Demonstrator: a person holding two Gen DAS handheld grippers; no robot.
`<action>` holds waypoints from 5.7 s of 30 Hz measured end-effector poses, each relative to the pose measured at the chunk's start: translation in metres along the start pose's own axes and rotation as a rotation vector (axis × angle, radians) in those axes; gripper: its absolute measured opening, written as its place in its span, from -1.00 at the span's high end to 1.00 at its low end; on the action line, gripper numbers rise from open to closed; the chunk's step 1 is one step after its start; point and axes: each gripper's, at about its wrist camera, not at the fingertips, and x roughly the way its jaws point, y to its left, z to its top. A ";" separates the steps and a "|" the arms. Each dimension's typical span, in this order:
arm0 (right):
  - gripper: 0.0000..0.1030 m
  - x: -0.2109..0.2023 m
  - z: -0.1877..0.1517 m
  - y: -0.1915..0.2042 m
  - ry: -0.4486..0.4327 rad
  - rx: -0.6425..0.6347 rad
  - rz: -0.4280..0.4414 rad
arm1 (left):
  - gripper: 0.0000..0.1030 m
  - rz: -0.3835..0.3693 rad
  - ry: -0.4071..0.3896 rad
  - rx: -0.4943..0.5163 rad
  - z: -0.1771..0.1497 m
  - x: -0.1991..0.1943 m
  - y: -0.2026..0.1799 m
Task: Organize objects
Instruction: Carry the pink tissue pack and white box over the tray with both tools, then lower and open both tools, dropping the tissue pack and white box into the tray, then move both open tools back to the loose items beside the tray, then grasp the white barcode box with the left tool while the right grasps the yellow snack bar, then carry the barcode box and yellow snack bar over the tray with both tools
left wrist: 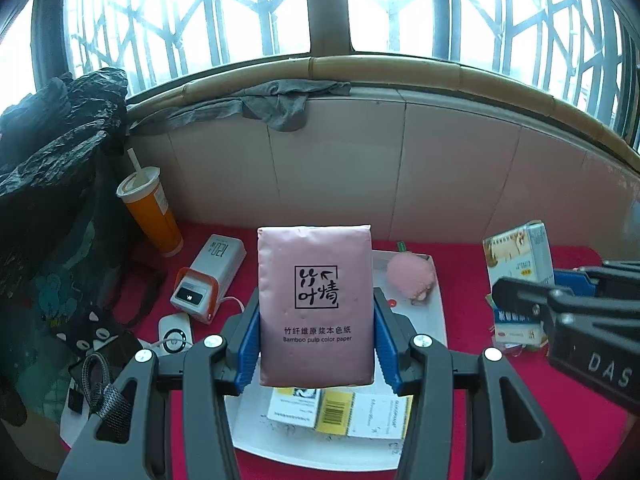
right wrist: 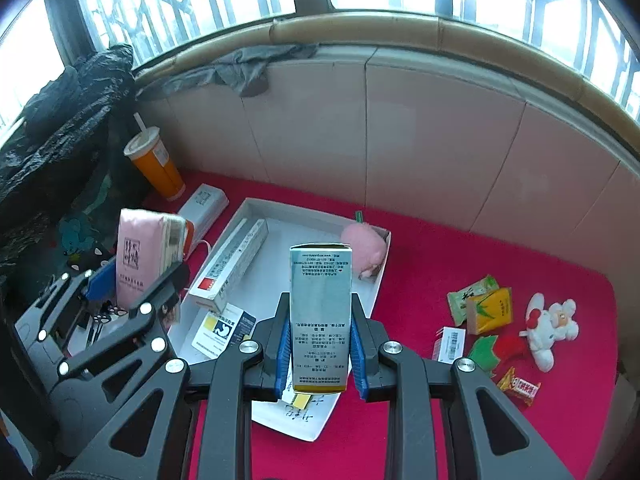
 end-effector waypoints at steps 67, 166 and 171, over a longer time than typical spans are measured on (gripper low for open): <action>-0.71 0.047 -0.037 -0.025 0.192 0.061 -0.163 | -0.84 0.064 0.131 -0.026 -0.020 0.045 0.009; 0.58 0.076 -0.139 -0.300 0.337 -0.073 -0.029 | 0.40 -0.207 0.443 0.050 -0.099 0.126 -0.239; 0.58 0.040 -0.137 -0.296 0.258 0.042 0.017 | 0.40 -0.233 0.400 0.023 -0.105 0.079 -0.251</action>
